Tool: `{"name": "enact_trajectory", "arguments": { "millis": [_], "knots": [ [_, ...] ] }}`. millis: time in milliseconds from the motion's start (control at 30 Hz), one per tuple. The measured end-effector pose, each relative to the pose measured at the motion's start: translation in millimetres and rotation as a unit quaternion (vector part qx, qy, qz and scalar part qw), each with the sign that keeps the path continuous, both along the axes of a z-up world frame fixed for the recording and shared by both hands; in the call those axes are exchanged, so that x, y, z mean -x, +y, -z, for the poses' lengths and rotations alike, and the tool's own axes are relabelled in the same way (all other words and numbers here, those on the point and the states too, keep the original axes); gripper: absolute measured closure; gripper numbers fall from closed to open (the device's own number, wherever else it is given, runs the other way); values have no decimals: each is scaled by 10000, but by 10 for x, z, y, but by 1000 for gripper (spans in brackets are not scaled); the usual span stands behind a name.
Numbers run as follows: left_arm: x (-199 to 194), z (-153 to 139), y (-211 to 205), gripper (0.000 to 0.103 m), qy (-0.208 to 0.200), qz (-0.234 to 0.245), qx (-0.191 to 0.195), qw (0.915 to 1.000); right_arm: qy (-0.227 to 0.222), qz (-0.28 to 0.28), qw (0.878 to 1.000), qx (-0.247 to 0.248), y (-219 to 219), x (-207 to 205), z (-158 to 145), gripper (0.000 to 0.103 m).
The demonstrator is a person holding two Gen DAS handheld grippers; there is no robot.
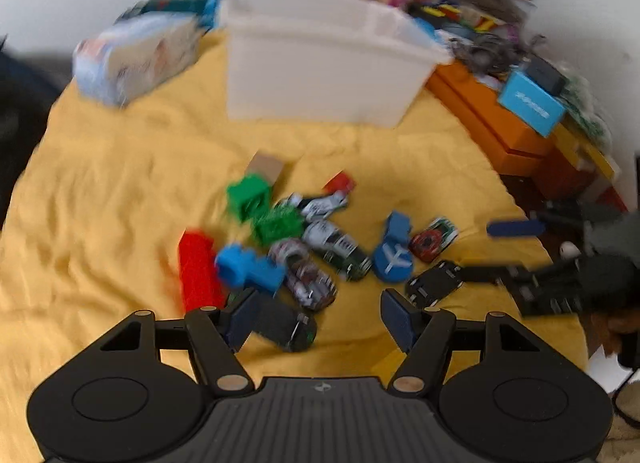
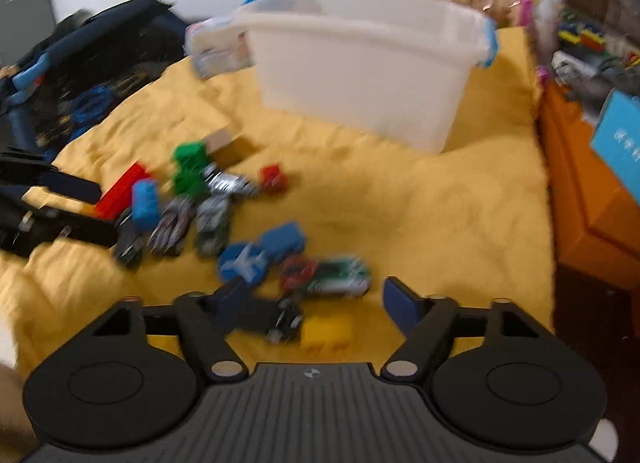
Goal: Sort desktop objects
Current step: 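Return both tools from the bin to the toys on the blanket, then grasp the black toy car with the right gripper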
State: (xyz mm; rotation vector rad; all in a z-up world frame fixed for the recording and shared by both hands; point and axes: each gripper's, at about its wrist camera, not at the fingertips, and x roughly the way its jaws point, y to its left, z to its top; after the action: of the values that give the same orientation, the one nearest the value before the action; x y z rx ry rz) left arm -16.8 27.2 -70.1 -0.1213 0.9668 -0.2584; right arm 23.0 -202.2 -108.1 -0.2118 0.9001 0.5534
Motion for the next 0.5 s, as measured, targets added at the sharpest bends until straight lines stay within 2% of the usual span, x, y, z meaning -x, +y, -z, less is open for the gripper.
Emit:
{"name": "enact_trajectory", "arguments": {
  "millis": [33, 100, 133, 167, 233, 300, 500],
  "knots": [
    [20, 11, 5, 33, 67, 4, -54, 10000, 50, -344, 9994, -5, 15, 56, 7, 37],
    [62, 53, -23, 33, 166, 19, -231, 9996, -146, -1024, 9942, 275, 103, 161, 9, 42],
    [79, 76, -35, 33, 231, 4, -253, 9994, -258, -1316, 9897, 502, 162, 200, 32, 47],
    [96, 106, -42, 33, 316, -46, -217, 9993, -350, -1515, 9851, 740, 219, 216, 63, 58],
    [112, 150, -28, 38, 456, -243, -47, 9987, -382, -1765, 9782, 1027, 302, 192, 136, 69],
    [108, 196, 6, 42, 611, -440, 139, 9971, -414, -1975, 9729, 1125, 362, 150, 172, 70],
    [143, 290, 156, 42, 863, -1104, 646, 9880, -622, -2356, 9599, 1383, 503, 125, 247, 68]
  ]
}}
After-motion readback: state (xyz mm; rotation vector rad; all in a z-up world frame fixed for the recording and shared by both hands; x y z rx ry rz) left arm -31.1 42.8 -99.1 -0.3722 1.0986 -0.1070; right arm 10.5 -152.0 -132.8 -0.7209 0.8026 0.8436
